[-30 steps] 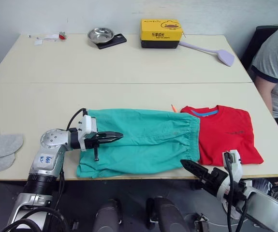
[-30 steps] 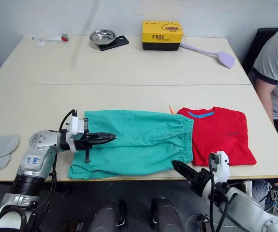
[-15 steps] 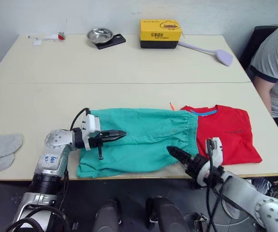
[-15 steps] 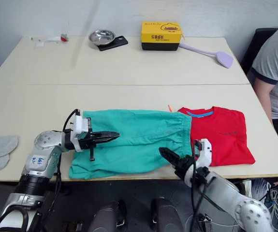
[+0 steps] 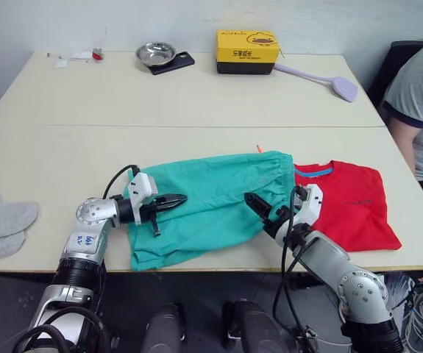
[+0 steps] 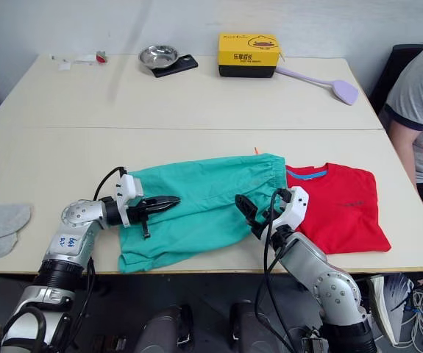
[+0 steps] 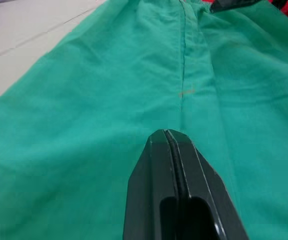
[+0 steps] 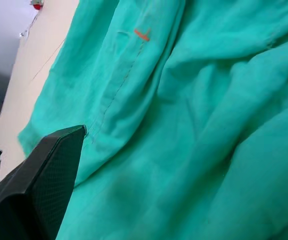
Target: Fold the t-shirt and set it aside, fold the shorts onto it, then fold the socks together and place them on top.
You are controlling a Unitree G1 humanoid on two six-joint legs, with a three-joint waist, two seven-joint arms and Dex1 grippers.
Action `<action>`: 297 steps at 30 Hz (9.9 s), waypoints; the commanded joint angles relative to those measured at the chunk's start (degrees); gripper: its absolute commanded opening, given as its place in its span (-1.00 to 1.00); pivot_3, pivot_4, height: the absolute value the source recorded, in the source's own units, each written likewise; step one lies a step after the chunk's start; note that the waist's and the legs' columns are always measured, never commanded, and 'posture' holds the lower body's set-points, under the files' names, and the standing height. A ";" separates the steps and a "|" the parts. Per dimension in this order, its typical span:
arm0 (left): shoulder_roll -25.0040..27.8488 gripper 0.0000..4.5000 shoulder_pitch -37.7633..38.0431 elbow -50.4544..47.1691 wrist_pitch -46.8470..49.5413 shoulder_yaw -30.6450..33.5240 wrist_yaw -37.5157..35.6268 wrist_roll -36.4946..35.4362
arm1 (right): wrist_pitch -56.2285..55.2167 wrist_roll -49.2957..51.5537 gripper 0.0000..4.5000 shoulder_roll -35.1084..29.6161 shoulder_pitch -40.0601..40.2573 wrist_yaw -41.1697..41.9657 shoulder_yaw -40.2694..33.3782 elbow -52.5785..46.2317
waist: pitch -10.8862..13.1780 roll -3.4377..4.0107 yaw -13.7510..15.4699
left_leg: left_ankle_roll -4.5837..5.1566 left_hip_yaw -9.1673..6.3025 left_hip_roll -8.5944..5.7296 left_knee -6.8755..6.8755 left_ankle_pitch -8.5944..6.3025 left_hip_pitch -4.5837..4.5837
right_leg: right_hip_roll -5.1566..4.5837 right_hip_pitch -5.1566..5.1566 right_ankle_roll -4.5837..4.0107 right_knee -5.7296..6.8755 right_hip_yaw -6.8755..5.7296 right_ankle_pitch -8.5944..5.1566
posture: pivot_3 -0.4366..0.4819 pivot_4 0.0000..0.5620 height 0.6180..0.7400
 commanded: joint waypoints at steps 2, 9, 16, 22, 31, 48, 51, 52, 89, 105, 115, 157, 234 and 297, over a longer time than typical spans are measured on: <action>-0.46 -1.00 0.80 0.70 -1.83 0.01 2.08 1.69 | -3.79 -11.35 0.72 1.14 -1.03 5.60 -1.14 0.67 | 0.00 0.00 -0.03 | 0.01 0.01 -0.02 0.00 0.00 -0.03 | -0.01 -0.03 0.01 0.00 0.00 0.00 | -0.05 -0.47 1.00; -0.74 -1.00 0.69 1.16 -2.13 0.70 3.52 1.20 | -5.93 -20.78 -0.40 5.07 -2.19 10.21 -1.46 1.85 | 0.00 0.02 -0.25 | -0.04 0.01 0.01 -0.07 0.02 -0.07 | 0.02 -0.12 0.01 0.04 -0.03 0.00 | -0.05 -0.47 1.00; -1.20 -1.00 0.33 1.49 -1.64 1.61 6.26 0.94 | -9.80 -34.08 -0.99 3.48 -5.33 16.44 -0.32 0.65 | 0.02 0.06 -0.22 | -0.05 0.01 -0.01 -0.05 0.03 -0.06 | 0.00 -0.12 0.01 0.05 -0.03 0.00 | -0.05 -0.47 1.00; -1.61 -1.00 -0.97 1.83 0.68 2.34 8.58 0.66 | -25.61 -60.65 -0.99 -11.04 -13.39 38.45 15.10 -1.02 | 0.05 0.11 -0.26 | -0.02 0.08 -0.03 -0.05 0.02 -0.08 | -0.01 -0.19 0.01 0.05 -0.05 0.01 | -0.05 -0.47 1.00; -1.69 -1.00 -1.89 1.94 4.77 1.80 10.53 2.01 | -36.68 -66.82 -0.99 -6.44 -24.35 58.74 24.43 11.99 | 0.05 0.11 -0.25 | -0.14 0.14 0.01 0.11 0.09 -0.07 | -0.05 -0.14 0.03 0.08 -0.19 0.04 | -0.05 -0.47 1.00; 8.87 -1.00 15.72 -24.12 27.18 15.24 9.57 -13.11 | -18.33 -68.79 -0.99 3.47 -27.73 65.37 26.59 16.99 | 0.05 0.10 -1.73 | -0.24 0.05 0.11 -0.07 0.03 0.01 | -0.07 -0.17 -0.24 0.15 -0.27 -0.04 | -0.05 -0.47 1.00; 12.78 -1.00 17.43 -26.02 30.53 18.49 7.94 -15.84 | -16.42 -65.16 -0.79 4.72 -28.42 68.93 25.33 16.48 | 0.06 0.12 -1.75 | -0.27 0.01 0.11 -0.09 -0.01 0.01 | -0.09 -0.16 -0.25 0.16 -0.29 -0.04 | -0.05 -0.47 1.00; 13.87 -1.00 17.52 -26.03 31.30 19.49 7.53 -16.51 | -15.73 -62.81 -0.72 4.77 -28.86 71.35 24.65 15.84 | 0.06 0.12 -1.75 | -0.29 -0.01 0.10 -0.11 -0.02 0.01 | -0.10 -0.16 -0.27 0.15 -0.30 -0.05 | -0.05 -0.47 1.00; 8.72 -1.00 4.91 -24.98 24.06 0.18 10.41 -5.10 | -32.31 -67.44 -0.99 1.81 -23.93 79.31 19.67 30.89 | 0.08 0.13 -1.72 | -0.55 0.12 0.01 0.05 0.30 -0.58 | -0.04 -0.85 -0.24 0.37 -0.17 -0.03 | -0.05 -0.47 1.00; 10.29 -1.00 10.59 -17.97 8.53 13.12 2.48 -12.27 | 1.79 -37.93 -0.59 -10.40 -20.02 88.16 6.18 12.20 | 0.08 0.12 -1.73 | -0.46 0.03 0.09 0.06 0.32 -0.47 | -0.09 -0.88 -0.37 0.73 -0.24 -0.06 | -0.05 -0.47 1.00; 13.58 -1.00 21.03 -27.58 10.90 16.92 -1.13 -15.43 | 40.90 -33.64 0.99 -9.94 -41.38 73.89 5.51 29.87 | 0.09 0.16 -1.63 | -0.27 -0.10 0.09 0.02 0.23 -0.54 | -0.19 -0.91 -0.60 0.67 -0.36 -0.08 | -0.05 -0.47 1.00; 10.65 -0.87 25.48 -41.64 23.09 17.46 8.48 -26.22 | 59.12 -19.94 -1.00 -16.67 -48.73 76.58 0.03 25.63 | 0.12 0.21 -1.82 | -0.09 -0.08 0.07 -0.20 0.17 -0.77 | -0.16 -0.97 -0.51 0.20 -0.41 -0.01 | -0.05 -0.47 1.00; 12.50 1.00 39.68 -32.65 15.95 33.30 6.30 -18.44 | -33.54 -55.07 0.99 -20.04 -3.87 81.79 -9.88 17.81 | 0.23 0.64 -1.16 | -0.21 0.65 0.28 0.12 0.04 -0.34 | 0.21 -0.77 -0.20 0.13 0.42 0.24 | -0.05 -0.47 1.00; 33.46 0.72 16.59 13.72 17.54 15.90 7.80 5.96 | -32.90 -37.24 1.00 -17.67 13.45 88.42 -11.53 -0.48 | 0.59 1.65 2.99 | 0.59 -3.17 -2.46 -0.89 0.54 -0.19 | -2.92 1.80 0.94 -0.50 -4.09 -0.72 | -0.05 -0.47 1.00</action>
